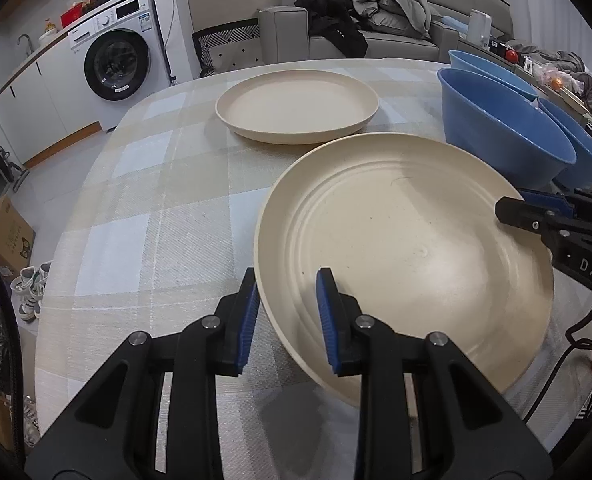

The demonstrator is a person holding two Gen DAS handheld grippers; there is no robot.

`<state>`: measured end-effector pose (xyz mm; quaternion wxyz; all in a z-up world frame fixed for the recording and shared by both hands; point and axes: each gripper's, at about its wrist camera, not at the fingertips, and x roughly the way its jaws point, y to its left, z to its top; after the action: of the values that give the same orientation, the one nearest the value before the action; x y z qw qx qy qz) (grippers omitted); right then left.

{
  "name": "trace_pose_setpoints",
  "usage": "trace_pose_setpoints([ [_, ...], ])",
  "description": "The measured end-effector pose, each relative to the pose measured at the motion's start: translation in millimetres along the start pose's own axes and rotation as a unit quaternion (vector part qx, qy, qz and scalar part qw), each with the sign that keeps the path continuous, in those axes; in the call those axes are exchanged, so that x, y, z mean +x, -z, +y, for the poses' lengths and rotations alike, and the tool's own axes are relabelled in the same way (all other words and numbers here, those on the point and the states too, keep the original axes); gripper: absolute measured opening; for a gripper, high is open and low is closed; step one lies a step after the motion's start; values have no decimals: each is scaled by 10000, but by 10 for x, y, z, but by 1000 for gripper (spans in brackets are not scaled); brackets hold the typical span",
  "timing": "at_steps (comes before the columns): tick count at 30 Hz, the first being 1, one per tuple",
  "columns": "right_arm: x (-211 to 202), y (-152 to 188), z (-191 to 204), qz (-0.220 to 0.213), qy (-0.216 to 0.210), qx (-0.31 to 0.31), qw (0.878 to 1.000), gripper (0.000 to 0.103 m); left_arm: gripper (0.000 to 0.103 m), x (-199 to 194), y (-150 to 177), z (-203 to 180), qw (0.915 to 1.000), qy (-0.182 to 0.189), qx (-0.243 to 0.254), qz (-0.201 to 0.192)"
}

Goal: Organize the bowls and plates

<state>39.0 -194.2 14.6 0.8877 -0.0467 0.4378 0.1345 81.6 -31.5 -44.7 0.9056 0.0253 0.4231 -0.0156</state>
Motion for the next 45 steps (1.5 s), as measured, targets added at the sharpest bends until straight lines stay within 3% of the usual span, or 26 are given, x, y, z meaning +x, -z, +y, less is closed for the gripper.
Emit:
trace_pose_setpoints([
  [10, 25, 26, -23, 7, -31, -4, 10000, 25, 27, 33, 4, -10, 10000, 11, 93, 2],
  [14, 26, 29, -33, 57, -89, -5, 9999, 32, 35, 54, 5, 13, 9998, 189, 77, 73],
  [17, -19, 21, -24, 10, -188, 6, 9998, 46, 37, 53, -6, 37, 9997, 210, 53, 107],
  [22, -153, -31, 6, -148, -289, 3, 9995, 68, 57, -81, -50, 103, 9997, 206, -75, -67],
  [24, -211, -48, 34, -220, -346, -21, 9992, 74, 70, -150, -72, 150, 9996, 175, -145, -165],
  [27, -297, -75, 71, -329, -412, -47, 9986, 84, 80, -251, -104, 211, 9993, 169, -223, -265],
  [31, -400, -101, 115, -422, -566, -37, 9975, 91, 85, -364, -145, 254, 9988, 146, -277, -371],
  [35, -495, -136, 194, -524, -725, -126, 9959, 98, 102, -499, -173, 294, 9980, 82, -336, -537],
  [45, -690, -273, 341, -786, -1004, -269, 9915, 102, 102, -756, -231, 472, 9954, 65, -619, -731],
])
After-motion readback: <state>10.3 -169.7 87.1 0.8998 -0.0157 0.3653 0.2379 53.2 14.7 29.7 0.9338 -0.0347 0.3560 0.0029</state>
